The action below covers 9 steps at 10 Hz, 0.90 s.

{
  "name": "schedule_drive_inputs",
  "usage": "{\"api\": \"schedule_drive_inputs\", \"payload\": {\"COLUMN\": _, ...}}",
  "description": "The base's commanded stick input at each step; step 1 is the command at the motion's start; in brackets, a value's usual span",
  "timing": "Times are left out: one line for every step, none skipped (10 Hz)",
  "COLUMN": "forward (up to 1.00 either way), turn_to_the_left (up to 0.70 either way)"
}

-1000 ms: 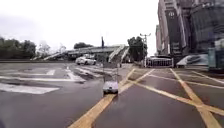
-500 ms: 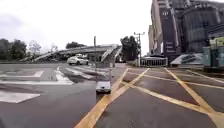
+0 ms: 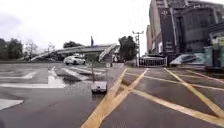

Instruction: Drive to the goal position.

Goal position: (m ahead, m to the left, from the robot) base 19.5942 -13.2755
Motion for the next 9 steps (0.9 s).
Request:
{"api": "schedule_drive_inputs", "payload": {"forward": 0.69, "turn_to_the_left": 0.01}}
{"api": "schedule_drive_inputs", "payload": {"forward": 0.69, "turn_to_the_left": 0.01}}
{"api": "schedule_drive_inputs", "payload": {"forward": 0.69, "turn_to_the_left": 0.01}}
{"api": "schedule_drive_inputs", "payload": {"forward": 0.69, "turn_to_the_left": 0.01}}
{"api": "schedule_drive_inputs", "payload": {"forward": 0.69, "turn_to_the_left": 0.01}}
{"api": "schedule_drive_inputs", "payload": {"forward": 0.69, "turn_to_the_left": 0.01}}
{"api": "schedule_drive_inputs", "payload": {"forward": 0.69, "turn_to_the_left": 0.01}}
{"api": "schedule_drive_inputs", "payload": {"forward": 0.69, "turn_to_the_left": 0.01}}
{"api": "schedule_drive_inputs", "payload": {"forward": 0.69, "turn_to_the_left": 0.01}}
